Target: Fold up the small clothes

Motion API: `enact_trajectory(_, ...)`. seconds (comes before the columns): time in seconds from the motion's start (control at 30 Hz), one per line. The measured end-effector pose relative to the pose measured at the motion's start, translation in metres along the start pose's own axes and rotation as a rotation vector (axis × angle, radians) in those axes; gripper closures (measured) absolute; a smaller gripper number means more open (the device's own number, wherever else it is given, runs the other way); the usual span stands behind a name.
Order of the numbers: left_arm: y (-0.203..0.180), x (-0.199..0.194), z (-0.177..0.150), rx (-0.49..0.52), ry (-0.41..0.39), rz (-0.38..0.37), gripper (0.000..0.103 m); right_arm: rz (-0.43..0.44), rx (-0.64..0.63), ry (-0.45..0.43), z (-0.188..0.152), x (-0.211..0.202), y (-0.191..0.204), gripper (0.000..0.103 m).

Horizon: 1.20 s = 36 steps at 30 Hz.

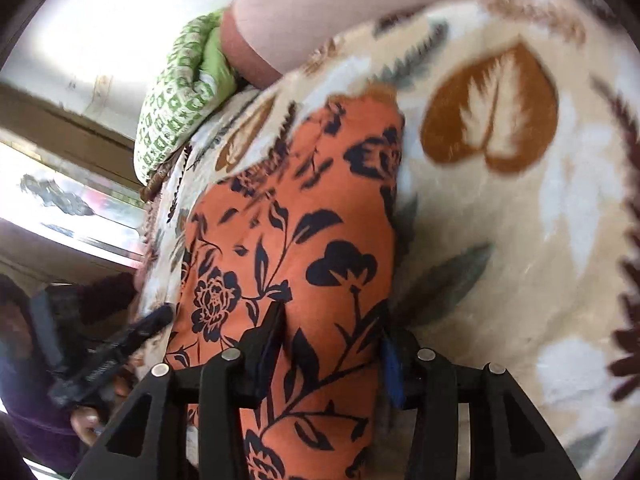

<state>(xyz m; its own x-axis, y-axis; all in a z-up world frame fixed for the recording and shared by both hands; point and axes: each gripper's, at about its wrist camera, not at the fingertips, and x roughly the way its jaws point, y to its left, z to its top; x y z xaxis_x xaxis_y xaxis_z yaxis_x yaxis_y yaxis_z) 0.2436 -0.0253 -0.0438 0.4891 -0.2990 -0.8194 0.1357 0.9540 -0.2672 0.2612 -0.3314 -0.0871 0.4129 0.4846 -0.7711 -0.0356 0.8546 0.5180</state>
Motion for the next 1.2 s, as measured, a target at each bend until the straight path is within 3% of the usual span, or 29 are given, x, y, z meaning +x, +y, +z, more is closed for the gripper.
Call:
enact_trajectory(0.07,0.000,-0.001,-0.011,0.032,0.015,0.012,0.056,-0.006,-0.039,-0.044,-0.006,-0.016,0.015,0.050)
enact_trajectory(0.17,0.004,0.031,-0.027,0.053,0.107,0.084,0.056,-0.021,-0.067,-0.096,-0.014,-0.023,0.032,0.047)
enact_trajectory(0.3,0.008,0.041,-0.035,0.032,0.114,0.102,0.051,-0.238,-0.100,-0.150,-0.023,-0.033,0.036,0.047)
enact_trajectory(0.4,0.002,0.036,-0.035,0.053,0.111,0.122,0.051,-0.161,-0.107,-0.180,-0.028,-0.053,0.045,0.047)
enact_trajectory(0.5,0.001,0.024,-0.034,0.026,0.099,0.107,0.052,0.040,-0.140,-0.106,-0.039,-0.046,0.067,0.046)
enact_trajectory(0.57,0.001,0.009,-0.031,0.003,0.063,0.077,0.052,0.107,-0.101,-0.046,-0.047,-0.027,0.062,0.045)
enact_trajectory(0.63,-0.002,-0.003,-0.034,0.024,0.035,0.085,0.052,0.070,-0.025,0.048,-0.059,0.007,0.038,0.044)
enact_trajectory(0.77,-0.005,0.031,-0.050,0.105,0.162,0.193,0.051,0.092,0.007,0.032,-0.058,0.001,0.036,0.046)
enact_trajectory(0.93,-0.005,0.018,-0.045,0.075,0.125,0.184,0.052,0.077,-0.075,-0.043,-0.014,-0.017,0.060,0.043)
enact_trajectory(1.07,-0.006,0.020,-0.046,0.092,0.130,0.192,0.052,0.085,-0.027,-0.060,0.034,0.002,0.043,0.043)
enact_trajectory(1.2,-0.005,0.022,-0.049,0.077,0.132,0.185,0.052,0.082,0.148,0.014,0.042,0.053,-0.001,0.038)
